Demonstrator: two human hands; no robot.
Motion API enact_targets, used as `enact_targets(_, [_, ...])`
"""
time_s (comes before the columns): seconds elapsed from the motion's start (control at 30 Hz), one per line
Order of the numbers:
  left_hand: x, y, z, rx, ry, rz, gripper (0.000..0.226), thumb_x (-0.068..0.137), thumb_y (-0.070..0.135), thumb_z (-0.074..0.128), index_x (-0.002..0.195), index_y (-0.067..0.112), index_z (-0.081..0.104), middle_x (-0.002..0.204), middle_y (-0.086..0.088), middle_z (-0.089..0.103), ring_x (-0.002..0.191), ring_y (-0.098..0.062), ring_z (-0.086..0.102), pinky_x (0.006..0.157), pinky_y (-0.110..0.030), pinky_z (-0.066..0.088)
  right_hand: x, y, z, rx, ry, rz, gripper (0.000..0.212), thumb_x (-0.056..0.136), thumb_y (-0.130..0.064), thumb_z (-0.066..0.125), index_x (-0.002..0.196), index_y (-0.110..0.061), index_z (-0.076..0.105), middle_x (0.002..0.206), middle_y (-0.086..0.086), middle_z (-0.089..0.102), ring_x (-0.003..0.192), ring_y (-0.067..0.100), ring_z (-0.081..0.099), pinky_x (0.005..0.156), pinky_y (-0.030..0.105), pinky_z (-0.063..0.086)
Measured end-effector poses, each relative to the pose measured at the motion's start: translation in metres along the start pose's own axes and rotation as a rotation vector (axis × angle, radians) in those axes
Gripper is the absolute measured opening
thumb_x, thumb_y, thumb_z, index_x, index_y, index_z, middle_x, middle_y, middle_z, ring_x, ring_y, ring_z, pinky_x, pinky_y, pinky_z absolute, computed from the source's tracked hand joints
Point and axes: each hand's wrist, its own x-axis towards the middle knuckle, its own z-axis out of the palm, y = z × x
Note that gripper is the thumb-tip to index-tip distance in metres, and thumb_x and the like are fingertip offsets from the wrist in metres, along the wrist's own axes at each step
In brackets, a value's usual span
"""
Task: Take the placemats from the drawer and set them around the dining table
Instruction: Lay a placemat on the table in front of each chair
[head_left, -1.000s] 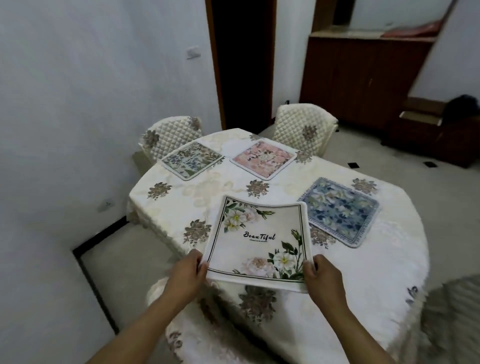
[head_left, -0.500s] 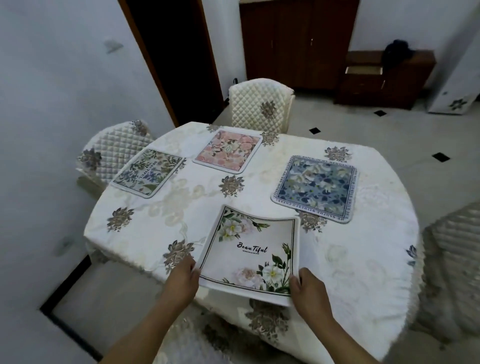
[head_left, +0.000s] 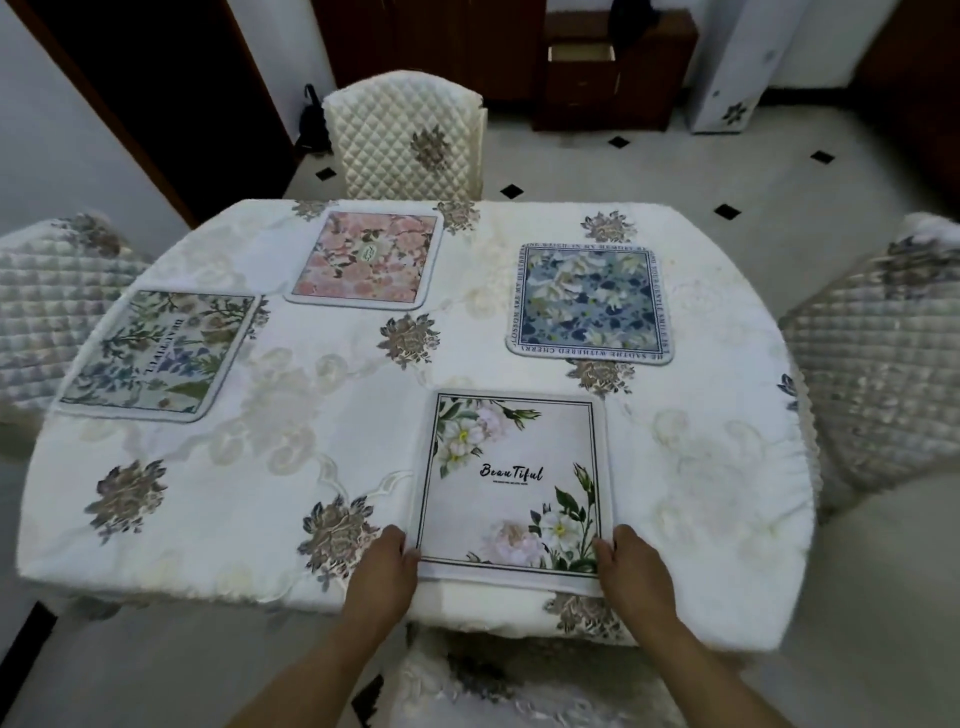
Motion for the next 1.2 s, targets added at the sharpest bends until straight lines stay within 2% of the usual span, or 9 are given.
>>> enact_targets(0.13, [0.009, -0.008, -0.001, 0.045, -0.063, 0.044, 0.02, 0.091, 0.023, 0.055, 0.078, 0.015, 0.043, 0.069, 0.003, 0.046, 0.07, -0.023, 0.05, 0.061, -0.034, 0.035, -0.006, -0.003, 0.005, -0.02, 0.042, 0.081, 0.026, 0.095, -0.035, 0.053, 0.081, -0.014, 0.045, 0.072, 0.003, 0.051, 0.069, 0.028, 0.053, 0.061, 0.036, 0.046])
enact_targets(0.23, [0.013, -0.012, 0.003, 0.219, 0.073, 0.203, 0.017, 0.079, 0.021, 0.059, 0.086, 0.009, 0.05, 0.08, -0.01, 0.054, 0.074, -0.032, 0.054, 0.063, -0.037, 0.042, -0.006, -0.007, 0.017, -0.167, 0.23, 0.0, 0.03, 0.083, -0.022, 0.066, 0.103, -0.003, 0.056, 0.097, 0.02, 0.058, 0.087, 0.038, 0.055, 0.071, 0.042, 0.048])
enact_targets(0.37, [0.021, 0.007, 0.022, 0.303, 0.119, 0.367, 0.054, 0.081, 0.027, 0.063, 0.127, 0.003, 0.048, 0.127, -0.022, 0.052, 0.114, -0.039, 0.051, 0.094, -0.049, 0.047, 0.0, -0.051, 0.04, -0.236, 0.243, -0.263, 0.057, 0.087, -0.034, 0.043, 0.133, -0.002, 0.049, 0.137, 0.026, 0.048, 0.126, 0.043, 0.046, 0.101, 0.052, 0.043])
enact_targets(0.47, [0.023, 0.028, 0.048, 0.345, 0.021, 0.468, 0.058, 0.088, 0.029, 0.051, 0.138, 0.002, 0.039, 0.142, -0.025, 0.044, 0.132, -0.039, 0.042, 0.108, -0.049, 0.037, 0.002, -0.085, 0.073, -0.308, 0.088, -0.424, 0.061, 0.092, -0.037, 0.038, 0.147, -0.011, 0.032, 0.153, 0.019, 0.033, 0.146, 0.033, 0.018, 0.117, 0.051, 0.02])
enact_targets(0.53, [0.022, 0.036, 0.061, 0.384, -0.046, 0.493, 0.057, 0.089, 0.028, 0.043, 0.14, 0.002, 0.038, 0.144, -0.022, 0.045, 0.135, -0.036, 0.04, 0.114, -0.046, 0.023, 0.006, -0.093, 0.091, -0.355, 0.019, -0.478, 0.062, 0.091, -0.034, 0.038, 0.149, -0.013, 0.028, 0.155, 0.016, 0.03, 0.149, 0.026, -0.002, 0.116, 0.05, 0.009])
enact_targets(0.6, [0.021, 0.029, 0.068, 0.39, -0.053, 0.539, 0.055, 0.093, 0.027, 0.037, 0.142, 0.001, 0.037, 0.147, -0.02, 0.041, 0.139, -0.034, 0.034, 0.114, -0.044, 0.014, 0.01, -0.085, 0.096, -0.391, 0.0, -0.506, 0.06, 0.095, -0.034, 0.036, 0.15, -0.013, 0.028, 0.157, 0.013, 0.029, 0.149, 0.024, -0.001, 0.115, 0.048, 0.009])
enact_targets(0.93, [0.027, -0.012, 0.056, 0.383, -0.073, 0.627, 0.059, 0.1, 0.04, 0.03, 0.15, 0.008, 0.024, 0.158, -0.01, 0.022, 0.148, -0.024, 0.011, 0.117, -0.039, 0.015, 0.014, -0.009, 0.051, -0.293, -0.034, -0.463, 0.063, 0.097, -0.041, 0.038, 0.152, -0.014, 0.025, 0.16, 0.004, 0.019, 0.15, 0.021, 0.01, 0.118, 0.042, 0.015])
enact_targets(1.1, [0.066, 0.031, 0.055, 0.371, -0.068, 0.661, 0.059, 0.098, 0.033, 0.032, 0.146, -0.002, 0.029, 0.153, -0.019, 0.026, 0.144, -0.033, 0.022, 0.117, -0.04, 0.013, 0.071, -0.055, 0.041, -0.224, -0.023, -0.462, 0.057, 0.098, -0.033, 0.026, 0.147, -0.005, 0.034, 0.154, 0.012, 0.034, 0.144, 0.028, 0.029, 0.12, 0.043, 0.014])
enact_targets(1.2, [0.124, 0.087, 0.055, 0.457, -0.122, 0.673, 0.063, 0.096, 0.032, 0.029, 0.145, -0.008, 0.024, 0.152, -0.027, 0.025, 0.142, -0.041, 0.024, 0.12, -0.046, 0.016, 0.132, -0.1, 0.026, -0.286, -0.082, -0.453, 0.061, 0.098, -0.029, 0.027, 0.153, -0.005, 0.015, 0.161, 0.011, 0.015, 0.149, 0.026, 0.01, 0.121, 0.043, 0.004])
